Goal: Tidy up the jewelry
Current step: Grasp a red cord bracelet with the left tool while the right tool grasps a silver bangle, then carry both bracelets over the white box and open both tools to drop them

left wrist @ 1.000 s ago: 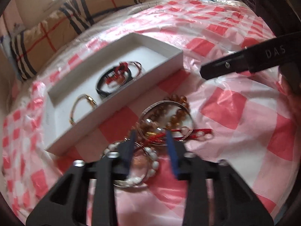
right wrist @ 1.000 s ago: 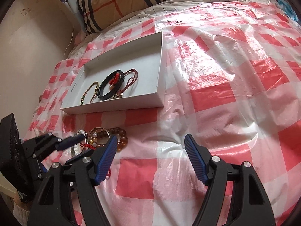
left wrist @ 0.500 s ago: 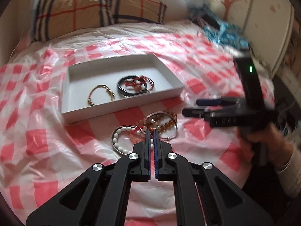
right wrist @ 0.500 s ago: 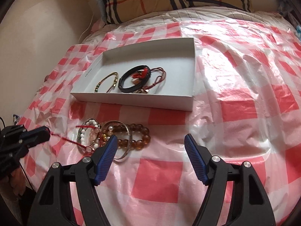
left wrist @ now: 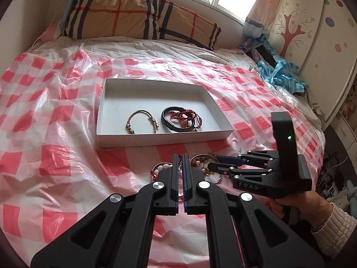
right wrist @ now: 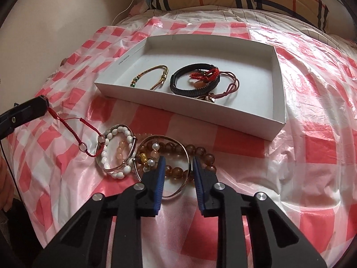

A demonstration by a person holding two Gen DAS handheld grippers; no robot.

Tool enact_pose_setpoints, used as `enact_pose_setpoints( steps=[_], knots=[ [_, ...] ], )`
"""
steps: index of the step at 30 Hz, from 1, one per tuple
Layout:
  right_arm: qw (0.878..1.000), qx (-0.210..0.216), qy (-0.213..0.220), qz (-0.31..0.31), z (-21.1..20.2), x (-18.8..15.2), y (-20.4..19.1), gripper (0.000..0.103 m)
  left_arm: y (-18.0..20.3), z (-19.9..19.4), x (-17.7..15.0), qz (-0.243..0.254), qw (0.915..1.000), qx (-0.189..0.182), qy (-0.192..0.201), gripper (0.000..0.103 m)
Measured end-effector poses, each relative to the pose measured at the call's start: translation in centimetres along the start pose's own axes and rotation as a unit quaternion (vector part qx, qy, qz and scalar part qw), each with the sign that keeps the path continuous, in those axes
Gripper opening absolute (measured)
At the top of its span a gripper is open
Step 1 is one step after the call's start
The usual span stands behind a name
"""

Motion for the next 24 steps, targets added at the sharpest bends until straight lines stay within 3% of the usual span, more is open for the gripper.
enact_pose_setpoints(
  steps=[1,2,4,9,15,24],
  knots=[
    [1.000,-0.005,0.000,-0.003,0.1,0.0,0.0,0.020,0.1,0.0,0.1,0.001,1.0000,-0.001,0.000,0.003],
    [1.000,-0.005,0.001,-0.002,0.0,0.0,0.0,0.010,0.2,0.1,0.1,0.001,1.0000,-0.002,0.001,0.003],
    [1.000,0.017,0.007,0.015,-0.5,0.1,0.4,0.006,0.3,0.0,0.2,-0.001,1.0000,-0.003,0.003,0.003],
    [0.996,0.059,0.032,0.062,-2.3,0.8,1.5,0.006,0.5,0.3,0.6,-0.008,0.9999,-0.009,0.010,0.003],
    [0.988,0.079,0.065,0.115,-4.0,1.8,3.6,0.006,1.2,0.7,1.7,-0.021,0.9988,-0.031,0.033,0.003],
    [0.975,0.059,0.121,0.174,-5.7,3.2,6.8,0.006,3.7,1.2,5.9,-0.023,0.9934,-0.073,0.085,0.003]
  ],
)
Point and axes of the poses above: each gripper's, at about its wrist camera, not at the fingertips, and z roughly the way its jaws point, y to its right, x to its top, the point moved 6 cm from there along z, roughly the way its jaws point, and after that the axes turned 7 degrees about -x, right-handed, at the moved point
